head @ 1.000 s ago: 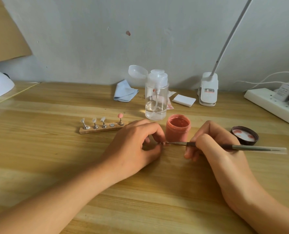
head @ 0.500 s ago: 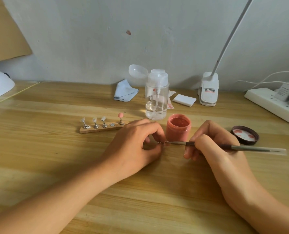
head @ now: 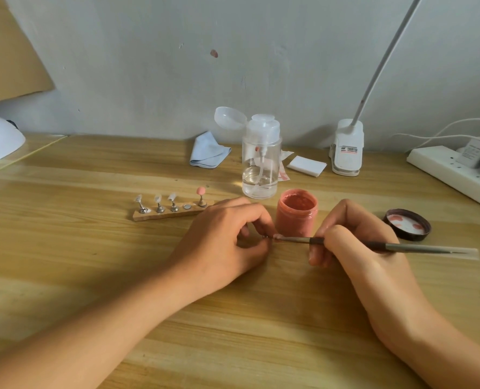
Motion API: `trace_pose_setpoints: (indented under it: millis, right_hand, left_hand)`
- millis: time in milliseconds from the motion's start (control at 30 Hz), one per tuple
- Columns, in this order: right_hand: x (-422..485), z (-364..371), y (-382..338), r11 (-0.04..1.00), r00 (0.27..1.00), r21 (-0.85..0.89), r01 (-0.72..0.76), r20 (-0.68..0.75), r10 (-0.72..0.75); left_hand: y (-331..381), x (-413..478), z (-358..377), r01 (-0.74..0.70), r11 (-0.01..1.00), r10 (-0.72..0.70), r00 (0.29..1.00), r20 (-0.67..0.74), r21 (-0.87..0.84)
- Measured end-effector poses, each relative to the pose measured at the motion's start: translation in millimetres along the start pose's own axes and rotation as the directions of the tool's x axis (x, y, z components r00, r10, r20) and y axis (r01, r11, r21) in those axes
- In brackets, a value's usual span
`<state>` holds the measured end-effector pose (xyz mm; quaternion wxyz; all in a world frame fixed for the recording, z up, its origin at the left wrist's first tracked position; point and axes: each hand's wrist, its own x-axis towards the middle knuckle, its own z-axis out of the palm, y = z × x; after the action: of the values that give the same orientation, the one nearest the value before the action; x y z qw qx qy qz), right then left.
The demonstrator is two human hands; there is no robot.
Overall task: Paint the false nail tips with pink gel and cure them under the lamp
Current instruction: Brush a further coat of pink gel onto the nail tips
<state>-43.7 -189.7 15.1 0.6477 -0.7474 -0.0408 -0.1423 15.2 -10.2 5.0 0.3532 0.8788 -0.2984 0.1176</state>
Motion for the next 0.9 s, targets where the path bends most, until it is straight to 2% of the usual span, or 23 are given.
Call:
trace_pose_setpoints:
  millis: [200, 567, 733, 833, 900]
  right_hand:
    - [1.7, -3.0, 3.4, 1.0, 0.997, 0.018, 0.018, -0.082, -0.017]
    - [1.8, -0.1, 2.4, 1.0, 0.998, -0.006, 0.002, -0.065, -0.002]
    - [-1.6, -1.2, 1.3, 0.999, 0.996, 0.047, 0.024, -0.084, -0.02]
    - [10.6, 0.1, 2.8, 1.0, 0.999, -0.018, -0.021, -0.05, 0.02]
    - [21.4, -0.9, 8.4, 0.989, 0.991, -0.069, -0.132, -0.033, 0.13]
  left_hand:
    - [-1.2, 0.1, 0.5, 0.016, 0.999, -0.015, 1.0, 0.007, -0.028]
    - [-1.7, 0.1, -1.1, 0.04, 0.999, -0.039, 0.999, 0.01, -0.035]
    - [-3.1, 0.9, -0.9, 0.045, 0.996, -0.042, 0.999, 0.033, -0.072]
    - [-5.1, 1.3, -0.5, 0.063, 0.994, -0.06, 0.997, 0.042, -0.09]
    - [-6.2, 1.7, -0.2, 0.083, 0.991, -0.079, 0.996, 0.045, -0.106]
